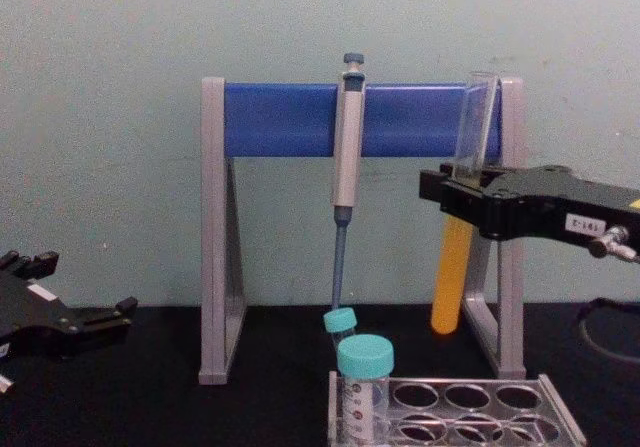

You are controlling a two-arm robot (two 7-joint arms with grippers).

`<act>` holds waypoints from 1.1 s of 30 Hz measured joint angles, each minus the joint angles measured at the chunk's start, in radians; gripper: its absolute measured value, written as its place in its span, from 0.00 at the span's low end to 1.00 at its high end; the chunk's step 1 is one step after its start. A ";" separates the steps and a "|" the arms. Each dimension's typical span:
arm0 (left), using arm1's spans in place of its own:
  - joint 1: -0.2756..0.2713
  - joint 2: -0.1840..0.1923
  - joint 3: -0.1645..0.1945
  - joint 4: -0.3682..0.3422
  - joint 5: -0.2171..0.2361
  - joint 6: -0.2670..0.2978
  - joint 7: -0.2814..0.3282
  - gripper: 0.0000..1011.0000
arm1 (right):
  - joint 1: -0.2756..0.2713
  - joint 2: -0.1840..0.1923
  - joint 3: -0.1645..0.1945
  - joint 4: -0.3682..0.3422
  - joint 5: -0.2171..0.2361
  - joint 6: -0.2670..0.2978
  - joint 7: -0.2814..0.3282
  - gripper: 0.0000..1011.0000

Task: Pick up the test tube from the test tube rack, shake it, then place it back into the test tube rack.

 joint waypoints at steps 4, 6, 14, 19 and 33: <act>0.000 0.000 0.000 0.000 0.000 0.000 0.000 0.99 | -0.004 -0.002 0.007 0.000 -0.009 0.000 -0.006 0.23; 0.000 0.000 0.000 0.000 0.000 0.000 0.000 0.99 | -0.006 -0.003 0.011 0.000 -0.013 0.001 -0.007 0.23; 0.000 0.000 0.000 0.000 0.000 0.000 0.000 0.99 | -0.020 0.002 0.031 -0.012 -0.032 0.011 -0.023 0.23; 0.000 0.000 0.000 0.000 0.000 0.000 0.000 0.99 | -0.045 0.026 0.049 -0.048 -0.048 0.032 -0.039 0.23; 0.000 0.000 0.000 0.000 0.000 0.000 0.000 0.99 | -0.114 0.110 0.059 -0.167 -0.017 0.157 0.023 0.23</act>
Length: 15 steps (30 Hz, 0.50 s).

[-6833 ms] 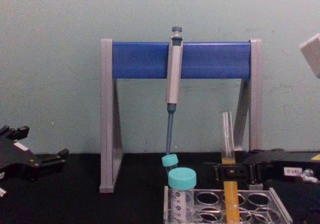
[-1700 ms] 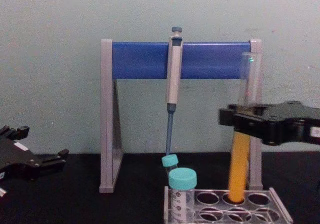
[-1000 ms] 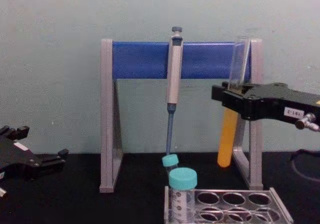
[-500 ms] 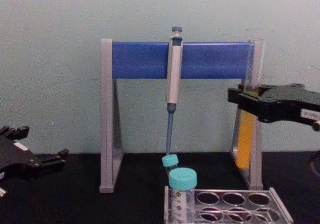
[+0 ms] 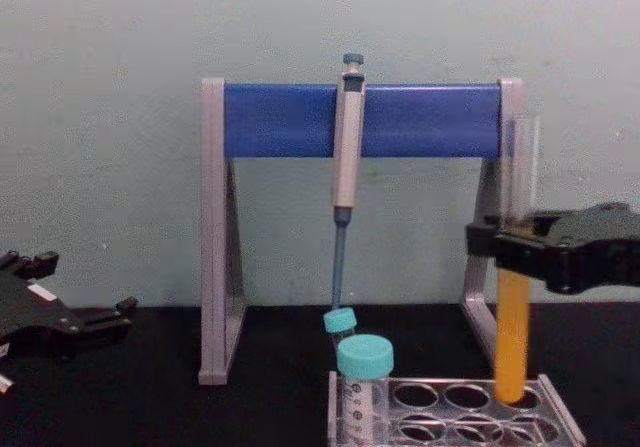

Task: Pick up the test tube from the test tube rack, shake it, then place it back into the test tube rack.

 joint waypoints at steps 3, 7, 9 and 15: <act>0.000 0.000 0.000 0.000 0.000 0.000 0.000 0.99 | 0.017 -0.005 -0.018 0.010 0.033 0.014 0.032 0.23; 0.000 0.000 0.000 0.000 0.000 0.000 0.000 0.99 | 0.051 -0.029 -0.045 0.046 0.058 0.013 0.060 0.23; 0.000 0.000 0.000 0.000 0.000 0.000 0.000 0.99 | 0.072 -0.047 -0.058 0.075 0.065 -0.008 0.068 0.23; 0.000 0.000 0.000 0.000 0.000 0.000 0.000 0.99 | 0.119 -0.100 -0.074 0.155 0.067 -0.088 0.048 0.23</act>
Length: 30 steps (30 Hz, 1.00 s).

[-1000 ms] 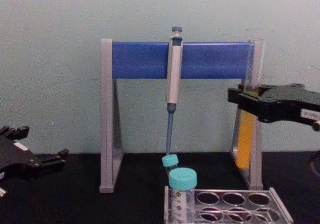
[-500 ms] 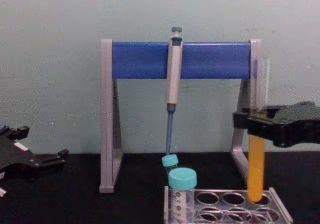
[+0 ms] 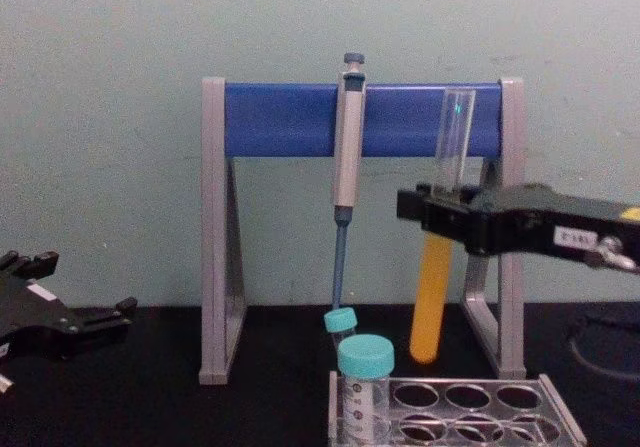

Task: Pick up the test tube from the test tube rack, shake it, then place it back into the test tube rack.

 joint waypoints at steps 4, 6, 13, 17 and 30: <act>0.000 0.000 0.000 0.000 0.000 0.000 0.000 0.99 | 0.018 -0.021 0.000 0.036 -0.015 -0.034 -0.031 0.23; 0.000 0.000 0.000 0.000 0.000 0.000 0.000 0.99 | 0.021 -0.025 0.002 0.044 -0.029 -0.044 -0.049 0.23; 0.000 0.000 0.000 0.000 0.000 0.000 0.000 0.99 | 0.016 -0.025 0.016 0.047 -0.054 -0.044 -0.081 0.23; 0.000 0.000 0.000 0.000 0.000 0.000 0.000 0.99 | 0.011 -0.025 0.022 0.044 -0.058 -0.040 -0.085 0.23; 0.000 0.000 0.000 0.000 0.000 0.000 0.000 0.99 | 0.001 -0.026 0.038 0.034 -0.071 -0.036 -0.089 0.23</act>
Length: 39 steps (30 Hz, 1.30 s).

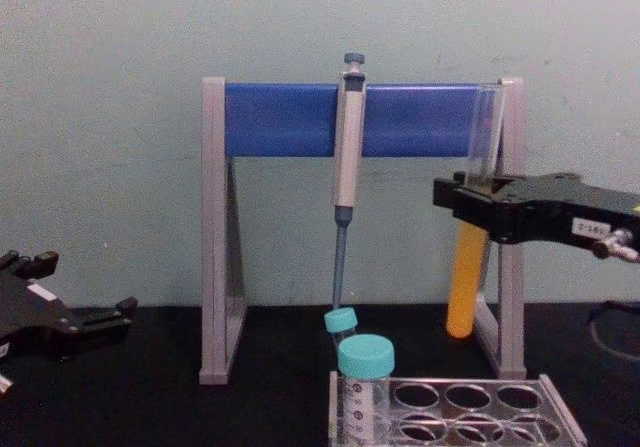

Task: Pick up the test tube from the test tube rack, shake it, then place it back into the test tube rack.

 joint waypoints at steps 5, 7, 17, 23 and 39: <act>0.000 0.000 0.000 0.000 0.000 0.000 0.000 0.99 | -0.018 0.014 0.018 -0.022 -0.007 0.002 -0.014 0.23; 0.000 0.000 0.000 0.000 0.000 0.000 0.000 0.99 | -0.034 0.027 0.029 -0.043 -0.012 0.007 -0.023 0.23; 0.000 0.000 0.000 0.000 0.000 0.000 0.000 0.99 | -0.129 0.116 0.058 -0.175 -0.028 0.082 -0.021 0.23; 0.000 0.000 0.000 0.000 0.000 0.000 0.000 0.99 | -0.140 0.129 0.037 -0.203 0.004 0.102 0.036 0.23; 0.000 0.000 0.000 0.000 0.000 0.000 0.000 0.99 | -0.013 0.019 -0.025 -0.040 0.055 0.014 0.049 0.23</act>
